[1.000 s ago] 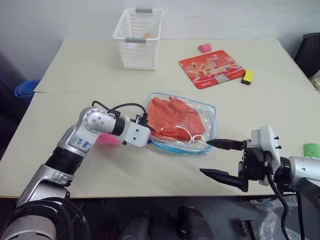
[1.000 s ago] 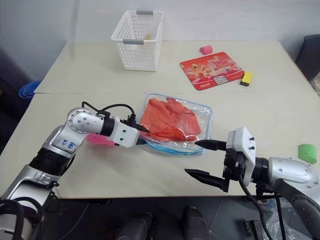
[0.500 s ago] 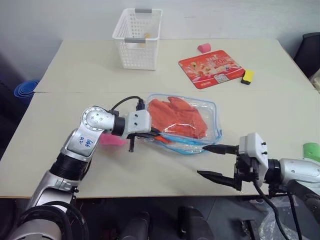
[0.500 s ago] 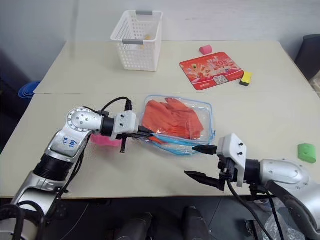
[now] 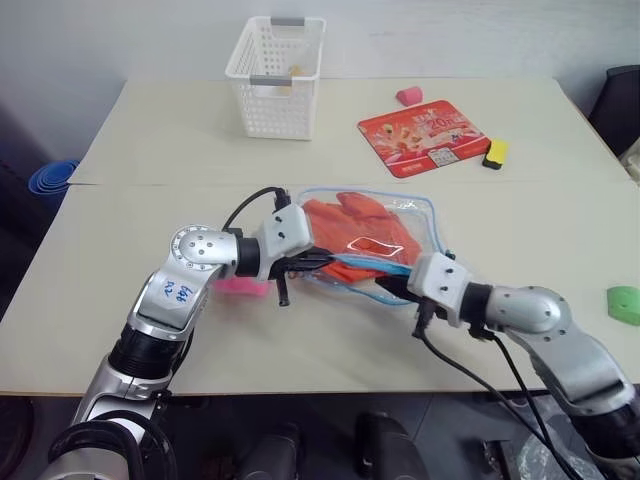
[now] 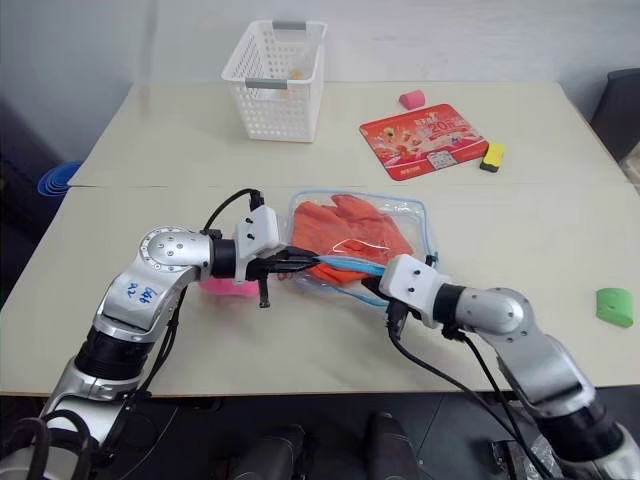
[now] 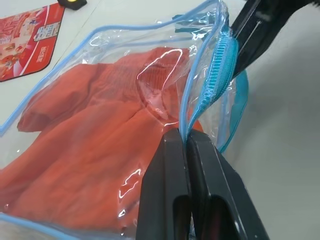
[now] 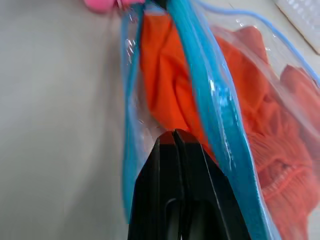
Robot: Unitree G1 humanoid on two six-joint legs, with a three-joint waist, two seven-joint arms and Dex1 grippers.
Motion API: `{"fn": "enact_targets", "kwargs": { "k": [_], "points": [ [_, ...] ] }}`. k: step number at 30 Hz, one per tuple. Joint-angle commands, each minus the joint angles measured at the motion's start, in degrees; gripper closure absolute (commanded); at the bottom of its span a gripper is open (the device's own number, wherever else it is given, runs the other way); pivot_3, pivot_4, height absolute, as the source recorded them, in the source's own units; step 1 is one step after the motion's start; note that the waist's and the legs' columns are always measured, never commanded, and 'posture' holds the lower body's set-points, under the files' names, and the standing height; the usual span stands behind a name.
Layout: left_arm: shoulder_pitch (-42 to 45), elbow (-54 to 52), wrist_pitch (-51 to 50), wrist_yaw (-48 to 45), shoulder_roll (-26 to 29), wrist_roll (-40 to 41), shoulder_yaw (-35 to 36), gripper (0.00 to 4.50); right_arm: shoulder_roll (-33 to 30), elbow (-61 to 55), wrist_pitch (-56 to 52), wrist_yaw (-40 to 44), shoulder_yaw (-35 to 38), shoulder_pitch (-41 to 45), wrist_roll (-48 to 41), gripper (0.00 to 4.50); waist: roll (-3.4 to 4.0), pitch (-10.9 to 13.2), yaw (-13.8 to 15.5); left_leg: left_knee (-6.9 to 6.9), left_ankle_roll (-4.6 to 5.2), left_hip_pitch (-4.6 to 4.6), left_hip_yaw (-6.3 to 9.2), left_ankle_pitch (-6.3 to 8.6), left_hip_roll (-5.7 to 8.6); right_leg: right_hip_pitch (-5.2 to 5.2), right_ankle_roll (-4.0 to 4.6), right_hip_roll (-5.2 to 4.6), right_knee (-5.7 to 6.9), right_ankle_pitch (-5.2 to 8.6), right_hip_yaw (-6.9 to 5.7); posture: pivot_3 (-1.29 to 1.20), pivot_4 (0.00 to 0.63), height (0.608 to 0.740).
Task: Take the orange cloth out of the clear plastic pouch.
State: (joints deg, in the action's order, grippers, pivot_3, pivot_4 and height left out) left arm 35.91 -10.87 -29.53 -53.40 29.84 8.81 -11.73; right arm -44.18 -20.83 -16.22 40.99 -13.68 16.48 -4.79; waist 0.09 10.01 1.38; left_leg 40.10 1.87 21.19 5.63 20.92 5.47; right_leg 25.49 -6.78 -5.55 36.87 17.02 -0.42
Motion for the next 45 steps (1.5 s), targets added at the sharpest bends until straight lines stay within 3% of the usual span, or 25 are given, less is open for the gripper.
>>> {"fn": "enact_targets", "kwargs": {
  "k": [1,10,15,21,24,26,29,33,39,42,45],
  "points": [
    [0.9,-2.9,0.1,0.9,-0.4,1.0,0.5,4.5,0.4,2.5,5.9,-0.8,-2.1,1.0,6.7,3.66,0.0,0.0,0.0,0.0,0.0,0.0,0.0,0.0,0.0,0.0,0.0,0.0,0.01,0.0,0.0,0.0,0.15,0.74],
    [0.2,-4.3,-0.8,1.5,-1.6,1.8,-0.1,4.5,5.3,7.1,10.3,-5.9,-3.6,3.4,17.4,0.7,0.0,0.0,-0.5,-0.01,-0.03,0.0,-0.01,-0.01,-0.03,0.02,0.0,0.04,0.02,0.0,0.01,0.0,0.15,0.74],
    [-0.2,-5.6,-1.5,1.7,-2.4,2.1,-0.7,4.5,7.2,10.7,12.3,-7.4,-4.4,5.0,22.1,0.7,0.01,0.0,-0.6,0.0,-0.05,-0.02,0.0,-0.02,-0.02,0.02,0.0,0.04,0.03,0.0,0.02,0.0,0.15,0.74],
    [-0.9,-5.3,-0.9,1.8,-1.9,1.3,-1.1,4.5,12.5,9.3,8.1,-5.1,-1.2,5.5,16.0,0.7,0.01,0.0,-1.3,-0.02,-0.06,-0.02,0.0,-0.03,-0.05,0.03,0.0,0.05,0.07,0.0,0.02,0.0,0.15,0.74],
    [-2.4,-3.5,1.9,1.3,-0.6,-0.2,-1.6,4.5,12.6,8.1,6.9,-3.3,-0.1,5.3,13.5,1.23,0.01,0.0,-1.4,-0.03,-0.06,-0.02,0.0,-0.03,-0.03,0.02,0.0,0.04,0.11,0.0,0.02,0.0,0.15,0.74],
    [-3.2,-2.6,3.6,1.1,0.2,-1.0,-2.0,4.5,12.4,7.2,6.1,-2.8,0.0,5.3,13.5,1.95,0.01,0.0,-1.4,-0.04,-0.06,-0.02,0.0,-0.03,-0.03,0.02,0.0,0.04,0.1,0.0,0.02,0.0,0.15,0.74],
    [-3.1,-1.5,4.6,1.2,0.7,-1.1,-1.6,4.5,8.2,8.4,11.7,-2.7,-2.9,5.4,20.4,2.93,0.01,0.0,-1.4,-0.04,-0.06,-0.02,0.0,-0.03,-0.04,0.02,0.0,0.05,0.09,0.0,0.02,0.0,0.15,0.74],
    [-1.7,-0.4,4.8,2.0,0.1,-0.7,-0.7,4.5,4.7,9.0,16.5,-2.2,-4.4,4.8,24.1,2.93,0.01,0.0,-1.3,-0.03,-0.06,-0.01,0.0,-0.03,0.01,0.03,0.0,0.02,0.05,0.0,0.02,0.0,0.15,0.74],
    [0.6,-0.9,2.3,2.8,-1.6,1.9,0.8,4.5,6.2,12.2,19.1,-4.0,-4.1,5.6,26.6,2.93,0.01,0.0,-1.4,-0.03,-0.06,-0.02,0.0,-0.03,-0.03,0.03,0.0,0.04,0.08,0.0,0.02,0.0,0.15,0.74],
    [1.1,-1.7,1.4,2.7,-1.8,2.4,1.0,4.5,7.5,13.4,19.5,-5.3,-3.7,6.4,27.7,2.31,0.01,0.0,-1.6,-0.04,-0.06,-0.02,0.0,-0.03,-0.04,0.03,0.0,0.04,0.11,0.0,0.02,0.0,0.15,0.74],
    [1.0,-2.1,1.1,2.3,-1.8,2.8,1.0,4.5,7.8,14.3,20.8,-6.6,-4.2,7.0,29.9,1.37,0.01,0.0,-1.5,-0.03,-0.06,-0.02,0.0,-0.03,-0.04,0.03,0.0,0.05,0.13,0.0,0.01,0.0,0.15,0.74]
  ]
}}
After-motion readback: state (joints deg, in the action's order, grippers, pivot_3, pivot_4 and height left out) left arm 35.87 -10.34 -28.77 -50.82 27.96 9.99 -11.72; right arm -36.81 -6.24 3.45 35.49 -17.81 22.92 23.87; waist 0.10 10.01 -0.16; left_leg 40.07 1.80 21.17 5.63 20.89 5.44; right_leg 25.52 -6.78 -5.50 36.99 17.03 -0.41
